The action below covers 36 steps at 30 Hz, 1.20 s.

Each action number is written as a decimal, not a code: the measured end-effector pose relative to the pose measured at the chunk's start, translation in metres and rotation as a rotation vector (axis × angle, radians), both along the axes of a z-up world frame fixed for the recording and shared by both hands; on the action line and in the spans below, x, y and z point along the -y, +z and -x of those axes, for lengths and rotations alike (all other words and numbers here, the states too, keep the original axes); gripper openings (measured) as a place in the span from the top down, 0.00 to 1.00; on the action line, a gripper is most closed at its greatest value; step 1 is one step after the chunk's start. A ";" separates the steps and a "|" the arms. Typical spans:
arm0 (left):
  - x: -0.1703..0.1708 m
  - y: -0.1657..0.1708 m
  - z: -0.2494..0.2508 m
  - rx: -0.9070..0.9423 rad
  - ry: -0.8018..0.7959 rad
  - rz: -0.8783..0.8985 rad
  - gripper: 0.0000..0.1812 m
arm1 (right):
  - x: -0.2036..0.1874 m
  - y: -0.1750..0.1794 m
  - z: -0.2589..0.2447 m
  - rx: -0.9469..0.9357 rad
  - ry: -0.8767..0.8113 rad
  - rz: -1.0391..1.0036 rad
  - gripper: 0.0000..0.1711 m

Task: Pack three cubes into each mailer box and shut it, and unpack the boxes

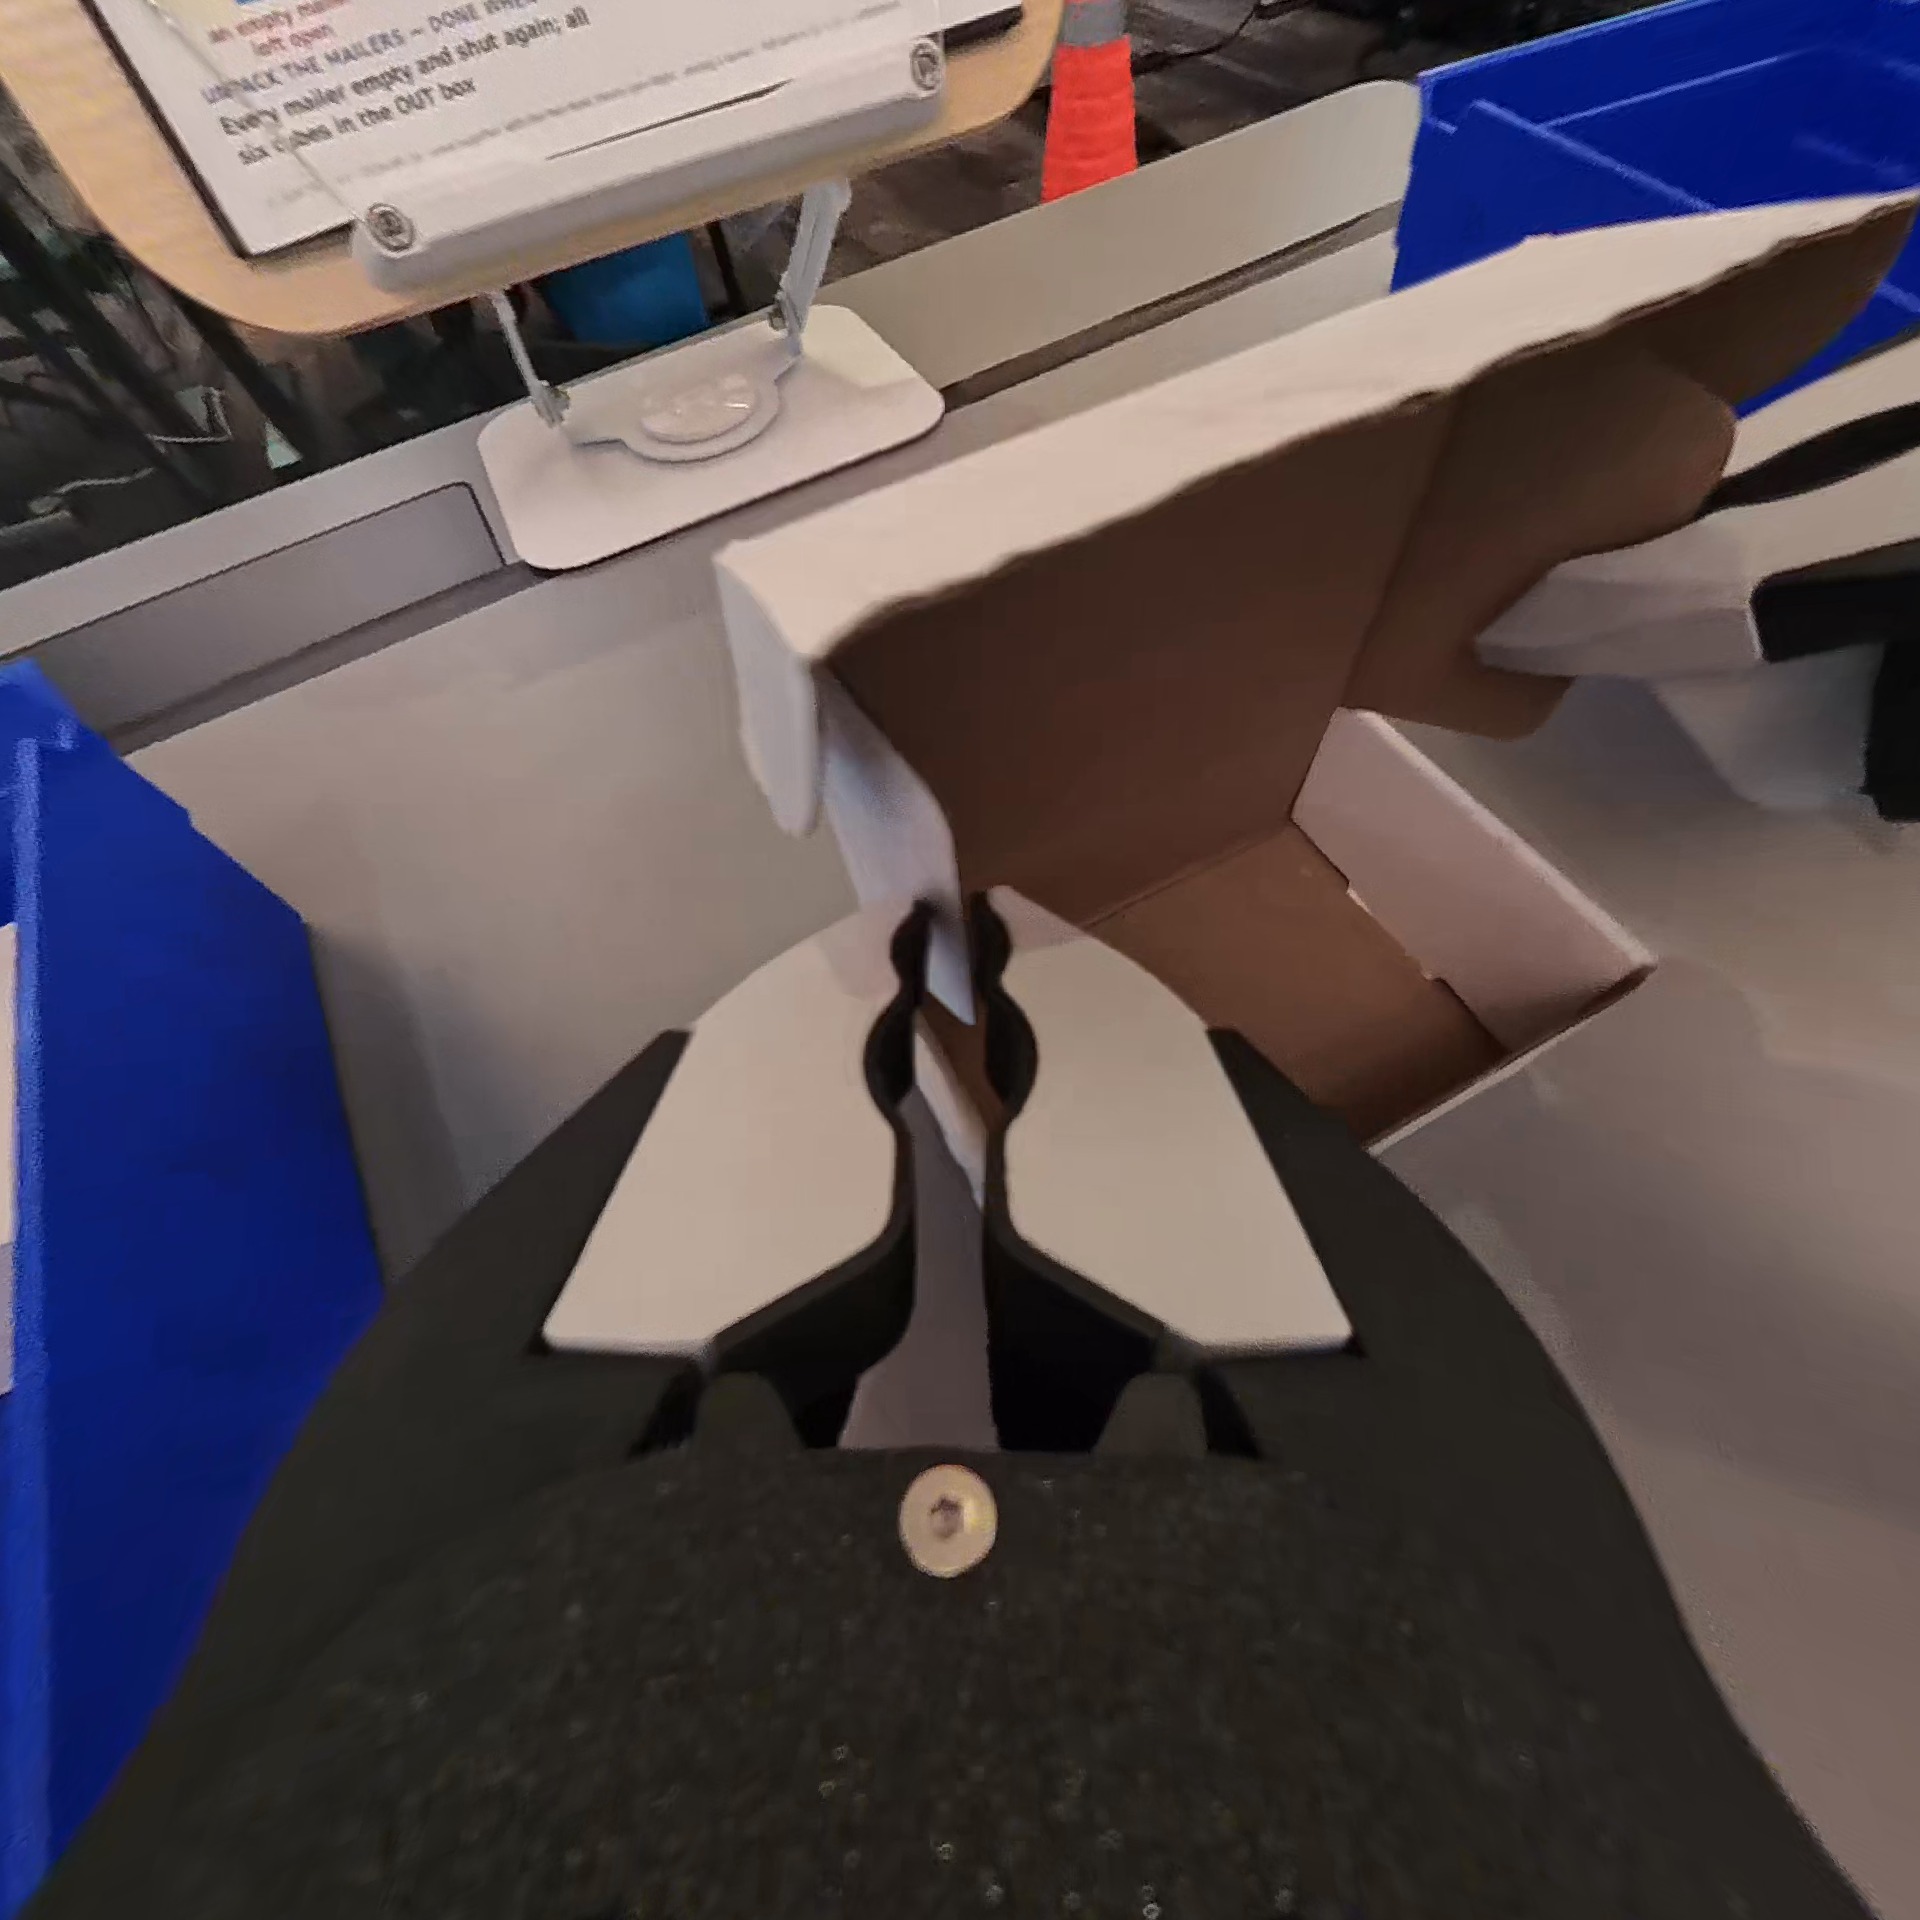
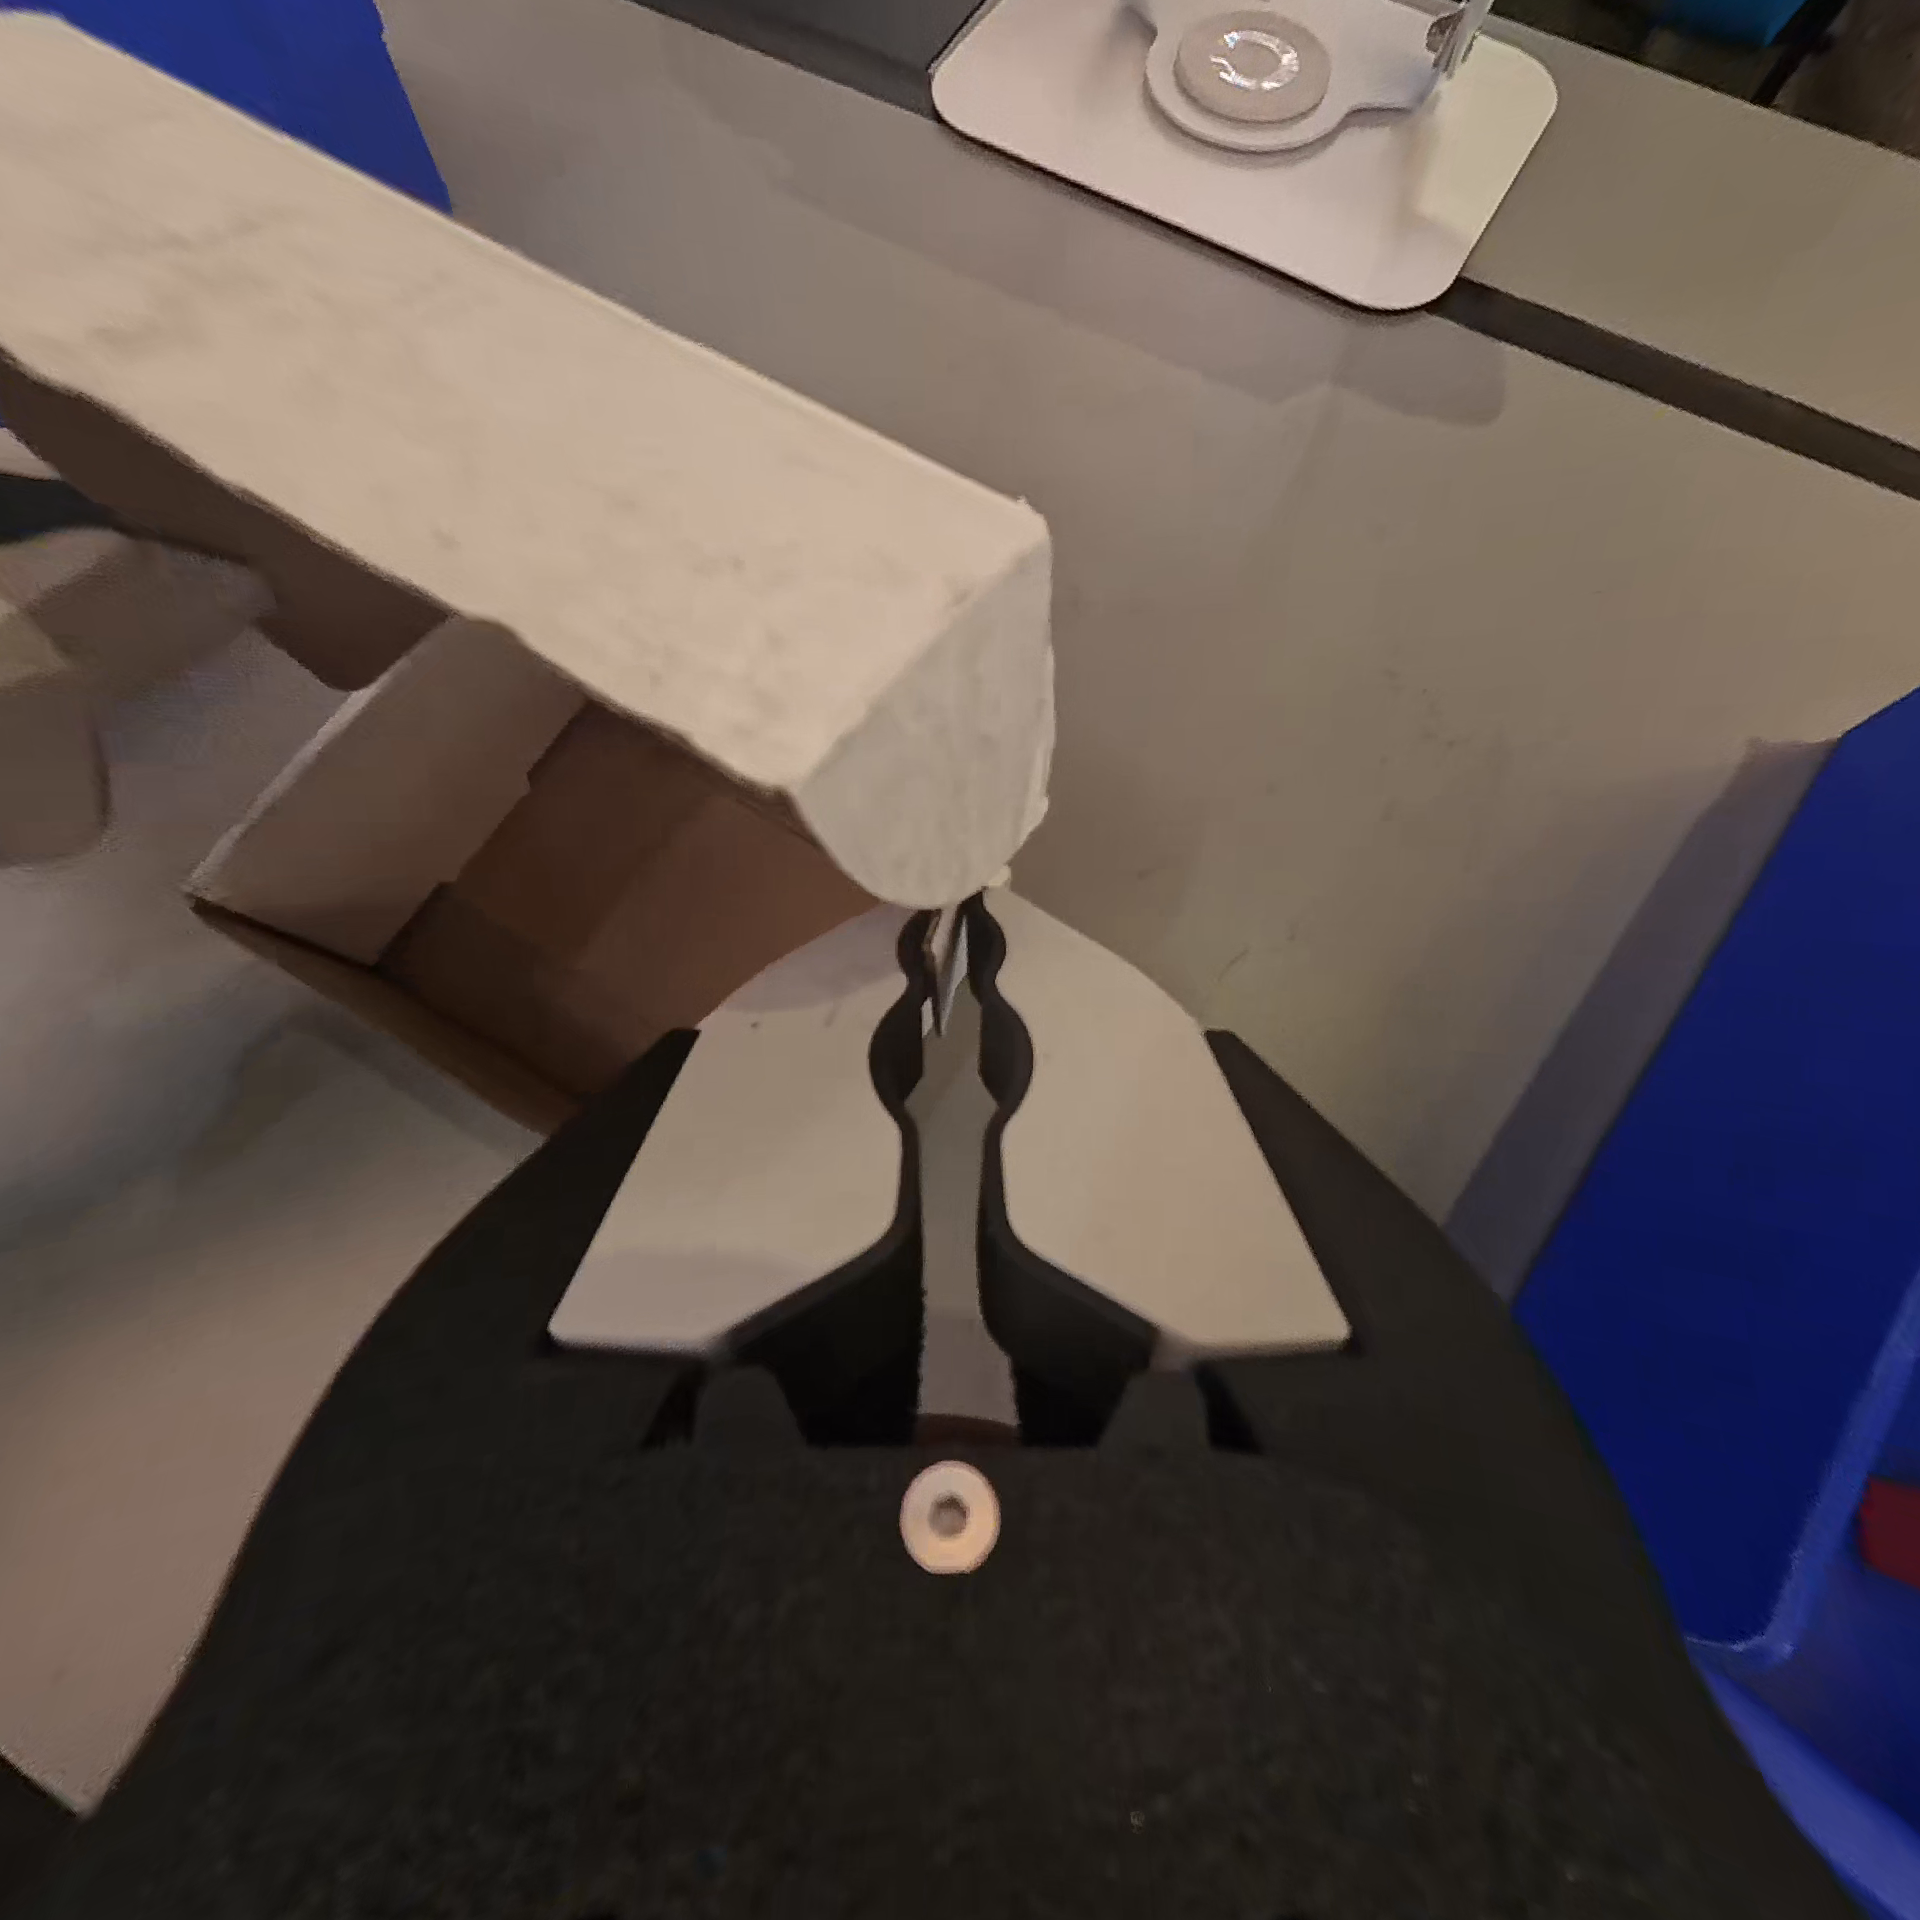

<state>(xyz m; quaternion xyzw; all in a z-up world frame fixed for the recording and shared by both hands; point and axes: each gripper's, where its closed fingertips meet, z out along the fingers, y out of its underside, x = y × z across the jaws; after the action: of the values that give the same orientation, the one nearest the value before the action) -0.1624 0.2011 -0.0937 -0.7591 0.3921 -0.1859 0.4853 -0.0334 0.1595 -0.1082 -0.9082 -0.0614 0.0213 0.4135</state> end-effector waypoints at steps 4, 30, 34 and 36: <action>0.004 -0.003 0.002 0.015 -0.092 0.003 0.97 | -0.002 -0.001 -0.006 -0.008 -0.023 0.010 0.97; 0.077 -0.066 0.051 -0.031 -0.199 0.145 0.69 | 0.075 -0.035 0.031 0.023 0.229 -0.176 0.74; 0.085 -0.079 0.035 -0.010 -0.319 0.330 0.57 | 0.080 -0.037 0.044 -0.091 0.309 -0.101 0.68; 0.076 -0.077 0.035 -0.029 -0.294 0.305 0.60 | 0.081 -0.032 0.037 -0.066 0.302 -0.138 0.68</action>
<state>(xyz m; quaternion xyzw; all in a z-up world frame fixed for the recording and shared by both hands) -0.1970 0.1255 -0.1710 -0.7609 0.4730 -0.3012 0.3265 -0.0708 0.0784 -0.1399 -0.8570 -0.1849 0.1088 0.4686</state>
